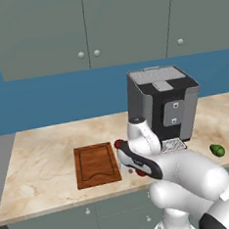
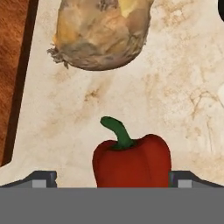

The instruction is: Place the avocado, onion, tomato, and bell pepper on the cutting board.

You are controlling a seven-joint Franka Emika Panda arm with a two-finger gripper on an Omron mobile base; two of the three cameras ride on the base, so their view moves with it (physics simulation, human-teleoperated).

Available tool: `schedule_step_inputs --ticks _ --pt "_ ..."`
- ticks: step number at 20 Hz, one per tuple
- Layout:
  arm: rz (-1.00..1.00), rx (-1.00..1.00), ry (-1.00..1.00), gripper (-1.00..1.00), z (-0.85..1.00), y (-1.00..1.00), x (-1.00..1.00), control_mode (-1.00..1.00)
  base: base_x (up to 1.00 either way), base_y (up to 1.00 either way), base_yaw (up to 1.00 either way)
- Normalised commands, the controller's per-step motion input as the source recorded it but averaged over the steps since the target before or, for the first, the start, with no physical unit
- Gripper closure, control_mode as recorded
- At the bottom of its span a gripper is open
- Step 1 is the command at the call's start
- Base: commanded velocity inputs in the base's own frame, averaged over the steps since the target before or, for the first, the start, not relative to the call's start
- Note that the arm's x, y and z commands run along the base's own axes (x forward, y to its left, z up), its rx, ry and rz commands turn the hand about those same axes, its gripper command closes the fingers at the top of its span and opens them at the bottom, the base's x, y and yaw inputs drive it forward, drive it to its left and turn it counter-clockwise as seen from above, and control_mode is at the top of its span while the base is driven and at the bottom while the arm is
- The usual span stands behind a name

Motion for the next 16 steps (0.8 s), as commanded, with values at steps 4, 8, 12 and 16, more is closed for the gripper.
schedule_step_inputs --ticks 4,8,12,16 --pt "0.00 0.00 0.00 -1.00 -0.43 0.00 0.00 -1.00 0.00 0.00 0.00" --pt "0.00 -0.01 0.02 -1.00 -0.47 -0.05 0.00 -1.00 0.00 0.00 0.00" --pt "0.00 -0.04 0.08 1.00 -0.55 -0.04 0.00 -1.00 0.00 0.00 0.00" --pt "0.00 0.01 0.00 1.00 -0.05 -0.04 -0.05 -1.00 0.00 0.00 0.00"
